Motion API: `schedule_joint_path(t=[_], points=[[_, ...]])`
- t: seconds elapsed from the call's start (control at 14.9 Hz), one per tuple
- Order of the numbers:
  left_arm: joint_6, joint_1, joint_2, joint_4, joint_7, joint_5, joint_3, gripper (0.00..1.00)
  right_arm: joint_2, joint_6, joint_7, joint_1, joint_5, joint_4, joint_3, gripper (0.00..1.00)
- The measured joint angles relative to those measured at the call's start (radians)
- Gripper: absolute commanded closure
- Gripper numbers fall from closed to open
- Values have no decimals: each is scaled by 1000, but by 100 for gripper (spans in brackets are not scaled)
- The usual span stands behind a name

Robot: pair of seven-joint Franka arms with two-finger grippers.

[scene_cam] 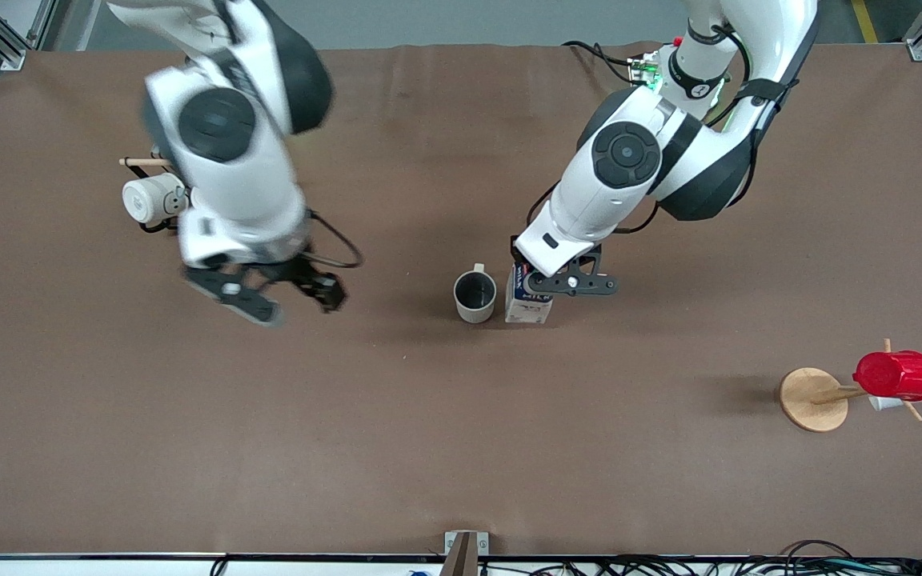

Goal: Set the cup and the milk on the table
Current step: 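Release the mug and withdraw the right gripper while the left gripper lowers the carton, then set the milk carton down beside the mug with the left gripper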

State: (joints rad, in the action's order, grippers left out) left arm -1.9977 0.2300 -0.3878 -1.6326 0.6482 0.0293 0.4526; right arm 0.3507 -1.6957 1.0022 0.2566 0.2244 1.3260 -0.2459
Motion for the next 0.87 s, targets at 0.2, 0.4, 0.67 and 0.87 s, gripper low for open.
schedule_joint_path(t=[0.2, 0.4, 0.67, 0.87], points=[[-25, 21, -18, -28, 55, 0, 0, 60, -86, 91, -202, -118, -21, 3, 2, 0], [-89, 36, -21, -87, 96, 0, 0, 60, -162, 186, -386, -193, -96, 4, 55, 0], [-121, 53, -21, -128, 126, 0, 0, 60, -243, 279, -634, -203, -177, 6, 208, 0], [-126, 54, -21, -129, 129, 0, -1, 52, -258, 296, -730, -206, -217, 25, 278, 0]])
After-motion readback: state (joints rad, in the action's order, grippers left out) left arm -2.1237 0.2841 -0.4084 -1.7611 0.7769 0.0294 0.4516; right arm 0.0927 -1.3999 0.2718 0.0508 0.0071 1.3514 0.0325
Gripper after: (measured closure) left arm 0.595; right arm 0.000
